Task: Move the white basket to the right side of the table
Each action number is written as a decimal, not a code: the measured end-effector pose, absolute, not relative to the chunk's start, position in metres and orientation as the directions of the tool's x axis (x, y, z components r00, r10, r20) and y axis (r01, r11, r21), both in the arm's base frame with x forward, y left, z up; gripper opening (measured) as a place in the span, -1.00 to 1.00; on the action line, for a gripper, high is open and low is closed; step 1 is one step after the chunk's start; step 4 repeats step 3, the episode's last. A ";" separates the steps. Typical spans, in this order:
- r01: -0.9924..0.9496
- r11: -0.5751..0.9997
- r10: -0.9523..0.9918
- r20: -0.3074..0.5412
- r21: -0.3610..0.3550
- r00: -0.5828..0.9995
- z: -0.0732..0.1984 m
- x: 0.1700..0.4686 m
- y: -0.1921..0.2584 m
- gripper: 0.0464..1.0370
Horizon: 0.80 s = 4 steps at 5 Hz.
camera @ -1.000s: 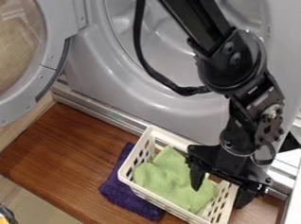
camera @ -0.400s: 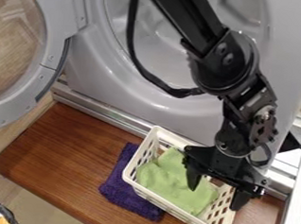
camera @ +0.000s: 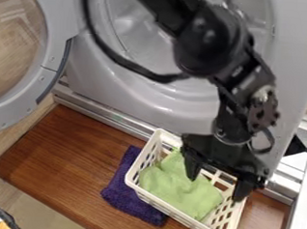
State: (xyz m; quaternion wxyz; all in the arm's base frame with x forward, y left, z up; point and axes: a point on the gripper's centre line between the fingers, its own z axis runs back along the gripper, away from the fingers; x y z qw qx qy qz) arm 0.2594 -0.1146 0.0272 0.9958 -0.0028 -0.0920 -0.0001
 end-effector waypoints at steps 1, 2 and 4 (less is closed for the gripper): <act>-0.015 1.000 0.017 0.220 -0.010 0.975 0.051 0.254 -0.104 0.93; 0.038 0.998 -0.026 0.244 -0.044 0.970 0.066 0.251 -0.100 0.93; 0.045 0.998 -0.034 0.242 -0.041 0.970 0.065 0.250 -0.100 0.93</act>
